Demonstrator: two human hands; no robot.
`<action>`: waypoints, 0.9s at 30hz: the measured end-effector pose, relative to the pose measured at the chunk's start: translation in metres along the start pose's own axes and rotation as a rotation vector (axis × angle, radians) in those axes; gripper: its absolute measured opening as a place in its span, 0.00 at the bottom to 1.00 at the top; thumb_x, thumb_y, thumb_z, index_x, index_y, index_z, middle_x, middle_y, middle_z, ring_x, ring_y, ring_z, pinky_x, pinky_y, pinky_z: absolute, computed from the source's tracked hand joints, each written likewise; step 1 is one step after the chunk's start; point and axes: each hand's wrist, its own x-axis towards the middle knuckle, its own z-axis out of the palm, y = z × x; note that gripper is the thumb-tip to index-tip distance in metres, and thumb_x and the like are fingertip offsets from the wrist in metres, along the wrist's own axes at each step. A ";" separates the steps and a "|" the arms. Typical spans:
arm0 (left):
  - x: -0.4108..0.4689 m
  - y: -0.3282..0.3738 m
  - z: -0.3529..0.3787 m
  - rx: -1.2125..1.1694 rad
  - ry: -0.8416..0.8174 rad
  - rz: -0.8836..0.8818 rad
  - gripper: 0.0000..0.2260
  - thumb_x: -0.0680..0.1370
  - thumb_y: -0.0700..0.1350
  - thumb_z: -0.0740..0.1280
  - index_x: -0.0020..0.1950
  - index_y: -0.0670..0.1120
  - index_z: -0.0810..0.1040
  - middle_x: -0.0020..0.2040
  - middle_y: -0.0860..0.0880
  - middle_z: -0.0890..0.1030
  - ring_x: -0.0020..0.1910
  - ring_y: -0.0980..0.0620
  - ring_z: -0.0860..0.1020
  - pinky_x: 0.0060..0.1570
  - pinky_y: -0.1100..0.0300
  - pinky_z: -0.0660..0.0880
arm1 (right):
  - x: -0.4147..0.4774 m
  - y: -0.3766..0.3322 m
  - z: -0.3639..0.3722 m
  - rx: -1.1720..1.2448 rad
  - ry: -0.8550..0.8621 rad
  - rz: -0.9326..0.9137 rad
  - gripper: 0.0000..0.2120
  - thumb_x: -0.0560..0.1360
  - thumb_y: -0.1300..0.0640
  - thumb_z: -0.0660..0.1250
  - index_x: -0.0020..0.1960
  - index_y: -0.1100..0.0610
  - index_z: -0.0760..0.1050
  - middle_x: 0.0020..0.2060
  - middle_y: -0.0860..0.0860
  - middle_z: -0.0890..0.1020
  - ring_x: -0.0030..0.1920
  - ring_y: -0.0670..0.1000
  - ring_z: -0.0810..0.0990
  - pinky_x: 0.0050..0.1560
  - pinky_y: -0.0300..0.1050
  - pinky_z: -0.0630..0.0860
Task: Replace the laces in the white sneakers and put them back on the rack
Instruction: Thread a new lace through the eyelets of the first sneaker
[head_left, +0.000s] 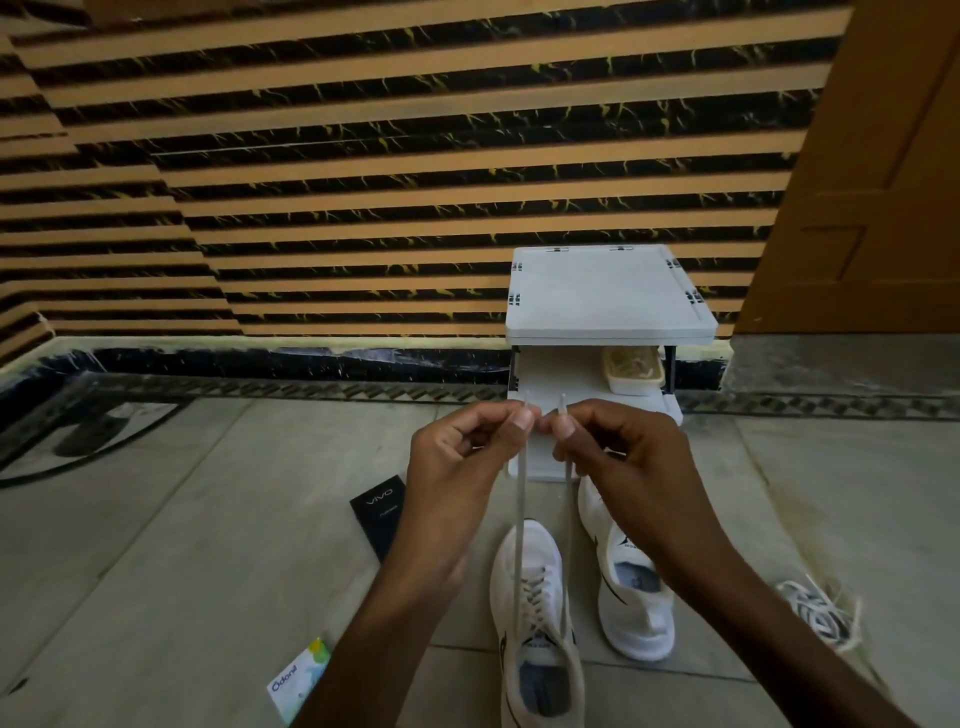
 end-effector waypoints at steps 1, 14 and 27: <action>0.000 0.001 0.000 -0.011 0.013 -0.002 0.09 0.77 0.44 0.68 0.54 0.44 0.83 0.50 0.50 0.85 0.49 0.60 0.80 0.45 0.72 0.73 | 0.000 -0.001 0.000 -0.016 0.016 -0.021 0.09 0.77 0.52 0.66 0.46 0.51 0.84 0.31 0.45 0.82 0.32 0.43 0.79 0.36 0.31 0.72; -0.002 0.006 0.002 0.035 0.074 0.055 0.06 0.76 0.43 0.69 0.52 0.46 0.84 0.48 0.51 0.85 0.49 0.57 0.81 0.45 0.70 0.74 | 0.005 -0.010 -0.001 -0.279 0.134 -0.277 0.09 0.76 0.53 0.68 0.40 0.54 0.82 0.31 0.44 0.77 0.34 0.46 0.76 0.34 0.34 0.69; -0.005 -0.017 -0.006 0.136 0.061 0.035 0.06 0.78 0.44 0.68 0.52 0.47 0.83 0.39 0.57 0.82 0.38 0.61 0.77 0.39 0.68 0.73 | 0.003 0.020 -0.001 -0.281 -0.021 -0.144 0.11 0.78 0.52 0.67 0.40 0.54 0.81 0.28 0.46 0.80 0.30 0.46 0.78 0.32 0.38 0.72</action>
